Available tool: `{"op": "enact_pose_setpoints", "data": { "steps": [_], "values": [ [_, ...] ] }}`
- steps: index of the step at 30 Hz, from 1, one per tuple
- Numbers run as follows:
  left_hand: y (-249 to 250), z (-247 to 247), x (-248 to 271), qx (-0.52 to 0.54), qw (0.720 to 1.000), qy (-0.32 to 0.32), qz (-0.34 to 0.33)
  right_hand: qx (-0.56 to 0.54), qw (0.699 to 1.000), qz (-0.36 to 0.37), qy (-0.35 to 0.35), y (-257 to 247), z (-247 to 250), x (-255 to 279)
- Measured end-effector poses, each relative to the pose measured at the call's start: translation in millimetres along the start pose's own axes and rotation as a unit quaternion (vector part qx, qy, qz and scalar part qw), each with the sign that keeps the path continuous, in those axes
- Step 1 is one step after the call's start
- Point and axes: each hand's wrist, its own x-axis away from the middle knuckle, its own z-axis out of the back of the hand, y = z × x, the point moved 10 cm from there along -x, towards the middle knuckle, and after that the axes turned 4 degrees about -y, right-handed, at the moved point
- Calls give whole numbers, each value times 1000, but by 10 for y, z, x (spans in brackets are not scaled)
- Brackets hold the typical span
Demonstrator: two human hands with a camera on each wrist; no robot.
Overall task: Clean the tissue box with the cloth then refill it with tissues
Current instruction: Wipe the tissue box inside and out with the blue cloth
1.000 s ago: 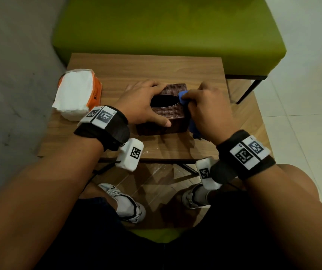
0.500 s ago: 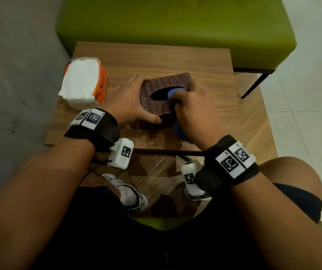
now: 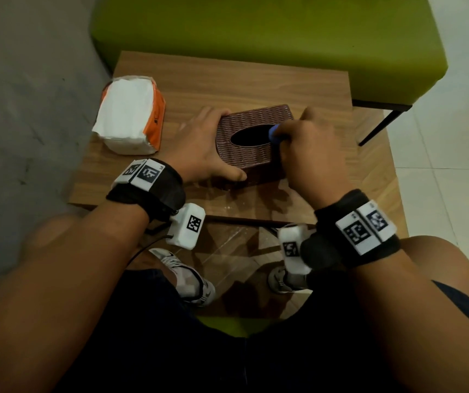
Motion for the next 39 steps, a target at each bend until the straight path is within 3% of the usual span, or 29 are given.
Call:
{"op": "enact_pose_setpoints", "data": {
  "steps": [4,7,11,16,19,22,25,29,34,39],
  "values": [
    [26,-1,-10,3,1000,-9,0,-2,997,53,-54,-426,-238,126],
    [14,0,-6,5,1000,-10,0,-50,989,61,-123,-336,-256,98],
    [24,-12,-28,9,1000,-3,1,9,979,96,-181,-314,-293,95],
    [3,-1,-23,8,1000,2,-4,-63,980,127,-137,-519,-231,-85],
    [4,-10,-17,8,1000,-4,-2,-44,976,177,-122,-619,-272,-77],
    [24,-5,-11,13,1000,-1,2,-49,982,162,-84,-528,-280,-125],
    [36,-14,-21,17,1000,0,-3,-63,985,159,-3,-618,-212,-128],
    [5,-3,-7,32,999,23,-20,-158,970,134,130,-576,62,-104],
    [6,-9,13,20,1000,13,-2,-1,983,178,-41,-548,-349,-159],
    [7,-36,-10,-2,1000,26,1,73,997,18,-23,24,-37,-404]
  ]
}}
